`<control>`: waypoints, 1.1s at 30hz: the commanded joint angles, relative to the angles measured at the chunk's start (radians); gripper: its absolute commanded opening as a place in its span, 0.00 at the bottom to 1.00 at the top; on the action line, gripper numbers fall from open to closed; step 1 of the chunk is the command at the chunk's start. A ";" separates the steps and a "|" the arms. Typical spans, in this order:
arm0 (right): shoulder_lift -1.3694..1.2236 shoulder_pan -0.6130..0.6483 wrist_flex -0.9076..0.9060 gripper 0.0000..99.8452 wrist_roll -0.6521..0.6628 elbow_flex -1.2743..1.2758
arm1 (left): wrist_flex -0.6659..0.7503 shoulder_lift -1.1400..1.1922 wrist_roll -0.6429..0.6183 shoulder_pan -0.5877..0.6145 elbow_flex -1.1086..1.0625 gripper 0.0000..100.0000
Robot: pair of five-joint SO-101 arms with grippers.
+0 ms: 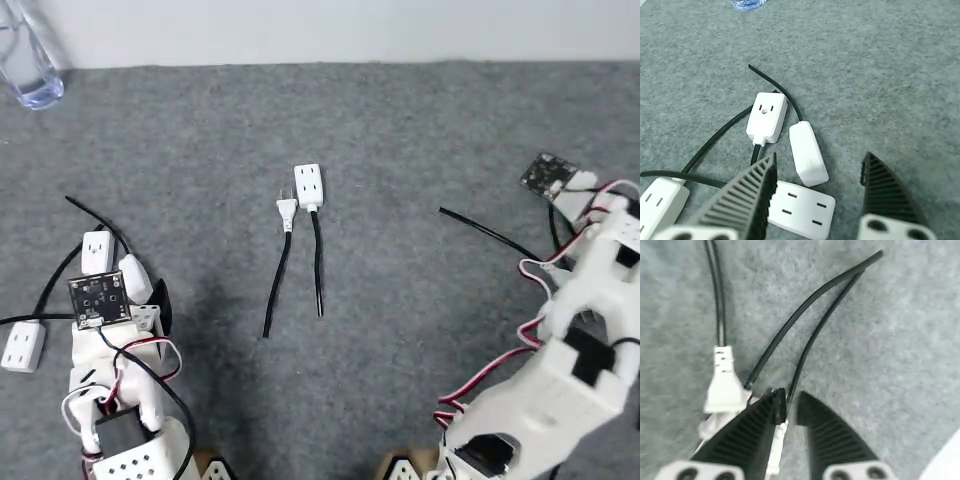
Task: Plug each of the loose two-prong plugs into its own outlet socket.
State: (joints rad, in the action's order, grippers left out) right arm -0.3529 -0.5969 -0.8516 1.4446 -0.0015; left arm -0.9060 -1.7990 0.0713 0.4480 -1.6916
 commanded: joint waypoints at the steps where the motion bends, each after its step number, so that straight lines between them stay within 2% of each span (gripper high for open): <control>1: -0.056 -0.053 0.090 0.01 0.017 -0.120 | 0.012 -0.005 -0.003 -0.006 0.008 0.26; 5: -0.170 -0.125 0.068 0.01 0.054 -0.292 | 0.017 -0.005 -0.003 -0.006 0.008 0.26; 9: -0.283 -0.188 -0.036 0.01 0.100 -0.482 | 0.017 -0.005 -0.003 -0.006 0.008 0.26; 16: -0.521 -0.231 -0.205 0.01 0.127 -0.724 | 0.012 -0.005 -0.005 -0.006 0.008 0.26; 27: -0.576 -0.153 -0.829 0.01 0.127 -1.043 | 0.017 -0.005 -0.005 -0.006 0.008 0.26; 30: -0.576 -0.119 -0.937 0.01 0.124 -1.053 | 0.014 -0.005 -0.005 -0.006 0.008 0.26; 33: -0.575 -0.099 -0.940 0.01 0.101 -1.059 | 0.014 -0.005 -0.005 -0.006 0.008 0.26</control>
State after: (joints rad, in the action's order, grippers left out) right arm -0.9344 -0.7227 -1.7507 1.5597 -0.9989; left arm -0.9060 -1.7990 0.0713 0.4480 -1.6916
